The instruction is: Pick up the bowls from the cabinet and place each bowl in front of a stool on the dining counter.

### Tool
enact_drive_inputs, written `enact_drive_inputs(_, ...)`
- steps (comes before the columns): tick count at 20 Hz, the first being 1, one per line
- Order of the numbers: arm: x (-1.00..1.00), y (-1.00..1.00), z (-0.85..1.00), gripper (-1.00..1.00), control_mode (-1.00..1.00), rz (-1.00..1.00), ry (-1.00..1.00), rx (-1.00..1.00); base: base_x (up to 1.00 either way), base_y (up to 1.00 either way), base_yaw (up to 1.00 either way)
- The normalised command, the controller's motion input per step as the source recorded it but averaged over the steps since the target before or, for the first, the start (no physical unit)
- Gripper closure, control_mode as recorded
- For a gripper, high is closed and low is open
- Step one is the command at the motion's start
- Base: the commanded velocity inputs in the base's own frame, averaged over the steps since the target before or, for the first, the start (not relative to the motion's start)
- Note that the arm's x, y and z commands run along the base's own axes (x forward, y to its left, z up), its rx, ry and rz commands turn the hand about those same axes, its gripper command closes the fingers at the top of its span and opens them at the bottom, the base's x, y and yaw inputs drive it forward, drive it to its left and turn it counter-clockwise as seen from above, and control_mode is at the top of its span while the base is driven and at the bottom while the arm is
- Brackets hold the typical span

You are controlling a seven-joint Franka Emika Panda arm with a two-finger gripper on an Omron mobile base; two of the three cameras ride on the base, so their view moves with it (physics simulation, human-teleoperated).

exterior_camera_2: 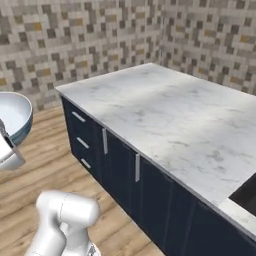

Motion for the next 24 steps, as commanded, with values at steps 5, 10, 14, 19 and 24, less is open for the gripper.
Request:
enact_drive_inputs(5,0.00,0.00,0.00,1.00,1.00,0.00,0.00,0.00,1.00,1.00,-0.25)
enact_drive_inputs(10,0.00,0.00,0.00,1.00,1.00,0.00,0.00,0.00,1.00,1.00,-0.26)
enact_drive_inputs(14,0.00,0.00,0.00,1.00,1.00,0.00,0.00,0.00,1.00,1.00,-0.26)
enact_drive_inputs(19,0.00,0.00,0.00,1.00,1.00,0.00,0.00,0.00,1.00,1.00,-0.26)
enact_drive_inputs(24,0.00,0.00,0.00,1.00,1.00,0.00,0.00,0.00,1.00,1.00,-0.28)
